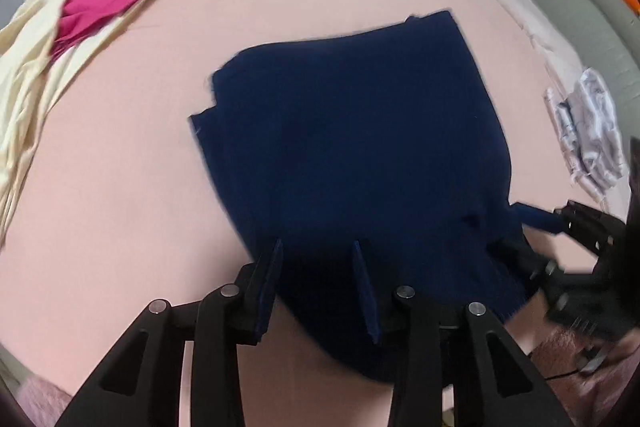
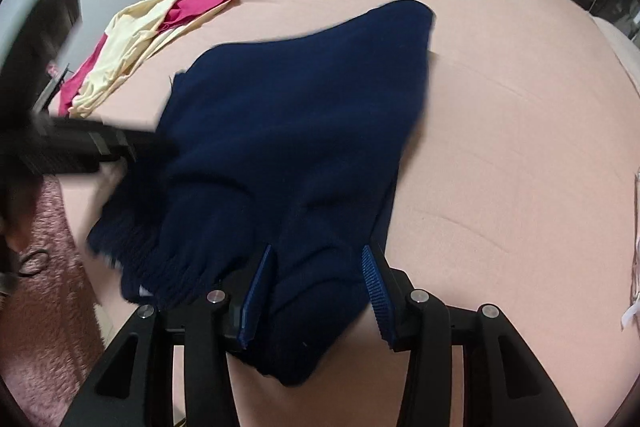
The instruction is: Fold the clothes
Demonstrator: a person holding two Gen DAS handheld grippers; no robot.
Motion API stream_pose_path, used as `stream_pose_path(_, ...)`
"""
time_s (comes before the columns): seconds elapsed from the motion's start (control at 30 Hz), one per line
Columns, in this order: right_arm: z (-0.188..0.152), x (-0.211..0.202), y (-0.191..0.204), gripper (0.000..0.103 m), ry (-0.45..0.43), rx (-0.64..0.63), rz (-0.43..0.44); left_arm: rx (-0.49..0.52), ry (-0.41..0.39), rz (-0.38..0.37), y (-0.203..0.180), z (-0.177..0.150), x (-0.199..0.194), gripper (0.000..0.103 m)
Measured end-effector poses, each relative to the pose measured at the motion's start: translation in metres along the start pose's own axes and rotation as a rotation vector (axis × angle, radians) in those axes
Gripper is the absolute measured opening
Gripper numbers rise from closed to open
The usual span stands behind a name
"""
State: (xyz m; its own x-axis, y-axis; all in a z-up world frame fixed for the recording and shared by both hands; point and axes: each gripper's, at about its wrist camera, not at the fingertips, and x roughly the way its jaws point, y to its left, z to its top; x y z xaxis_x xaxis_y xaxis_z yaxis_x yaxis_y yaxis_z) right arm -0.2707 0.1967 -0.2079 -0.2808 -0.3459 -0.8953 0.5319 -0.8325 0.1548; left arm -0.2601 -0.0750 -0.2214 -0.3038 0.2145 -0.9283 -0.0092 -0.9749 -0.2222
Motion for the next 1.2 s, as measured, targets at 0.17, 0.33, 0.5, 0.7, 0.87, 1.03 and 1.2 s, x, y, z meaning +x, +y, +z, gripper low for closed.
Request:
stream_pose_path(0.17,0.014,-0.029,-0.005,0.046,-0.115,0.057,0.022,0.063,-0.06,-0.071,-0.011,-0.001,-0.028,0.033)
stream_pose_path(0.33,0.02,0.009,0.021,0.046,-0.002,-0.014,0.049,0.152,0.075,-0.061,-0.03,-0.008,-0.001,0.033)
stream_pose_path(0.5,-0.001,0.011,0.016,0.049,0.021,-0.019,0.06,0.198,0.024,-0.092,-0.026,-0.028,-0.021,0.033)
stream_pose_path(0.7,0.024,-0.012,0.014,0.049,-0.112,0.018,0.056,0.134,-0.116,-0.049,-0.003,0.013,-0.027,0.033)
stream_pose_path(0.87,0.022,0.027,0.018,0.049,0.051,-0.012,0.095,0.086,-0.021,0.045,0.017,0.03,0.002,0.033)
stream_pose_path(1.03,0.01,-0.002,0.01,0.049,0.068,-0.02,0.082,0.073,-0.088,-0.01,0.036,0.048,-0.02,0.033)
stream_pose_path(1.2,0.017,-0.003,0.035,0.049,-0.036,-0.077,0.053,0.3,-0.075,-0.023,-0.018,0.047,0.002,0.034)
